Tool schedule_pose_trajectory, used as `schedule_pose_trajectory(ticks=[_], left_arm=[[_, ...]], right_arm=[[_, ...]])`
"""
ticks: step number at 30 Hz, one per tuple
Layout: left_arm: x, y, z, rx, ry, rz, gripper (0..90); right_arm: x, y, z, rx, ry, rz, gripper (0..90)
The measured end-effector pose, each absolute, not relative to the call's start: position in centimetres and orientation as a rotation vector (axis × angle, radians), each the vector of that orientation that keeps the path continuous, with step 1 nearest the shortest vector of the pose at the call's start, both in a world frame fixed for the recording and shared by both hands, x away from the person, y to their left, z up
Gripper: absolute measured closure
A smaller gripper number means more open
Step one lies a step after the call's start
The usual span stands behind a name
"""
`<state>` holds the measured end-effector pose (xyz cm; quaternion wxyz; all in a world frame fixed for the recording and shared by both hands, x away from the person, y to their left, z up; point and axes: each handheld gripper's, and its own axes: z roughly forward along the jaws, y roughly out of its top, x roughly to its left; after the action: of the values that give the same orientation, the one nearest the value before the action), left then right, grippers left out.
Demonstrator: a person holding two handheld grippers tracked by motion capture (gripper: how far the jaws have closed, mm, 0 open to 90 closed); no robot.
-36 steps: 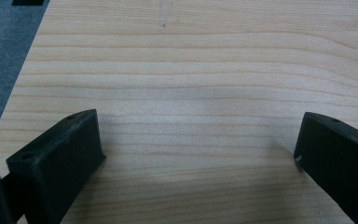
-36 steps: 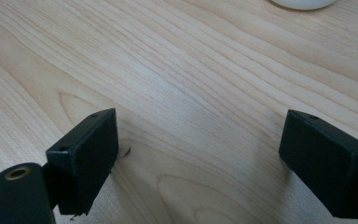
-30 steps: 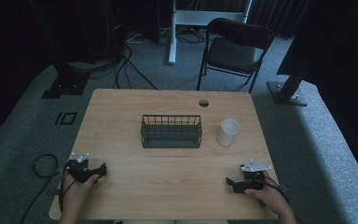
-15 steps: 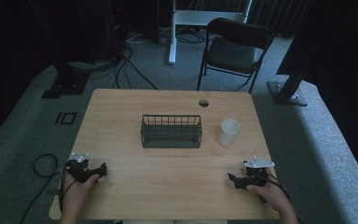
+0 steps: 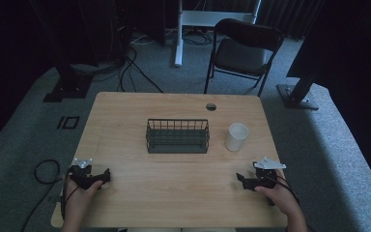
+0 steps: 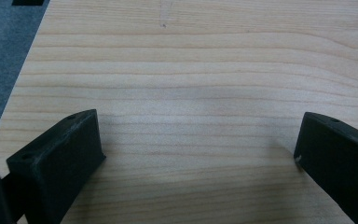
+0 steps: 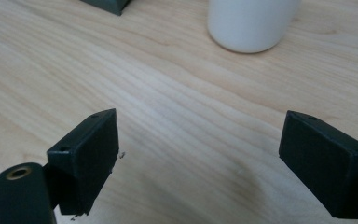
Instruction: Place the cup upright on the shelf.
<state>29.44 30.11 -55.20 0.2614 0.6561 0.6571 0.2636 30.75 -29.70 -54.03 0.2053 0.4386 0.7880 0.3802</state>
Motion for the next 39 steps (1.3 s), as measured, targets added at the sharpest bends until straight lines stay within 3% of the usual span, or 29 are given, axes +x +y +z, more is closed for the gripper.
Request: schedule_pose_trajectory(ticks=[39], left_arm=[[29.4,30.1,-55.2,1.774,1.778,0.714,1.2]], right_arm=[[35.8,-28.6,-53.0,1.33,1.989,1.152,11.9]])
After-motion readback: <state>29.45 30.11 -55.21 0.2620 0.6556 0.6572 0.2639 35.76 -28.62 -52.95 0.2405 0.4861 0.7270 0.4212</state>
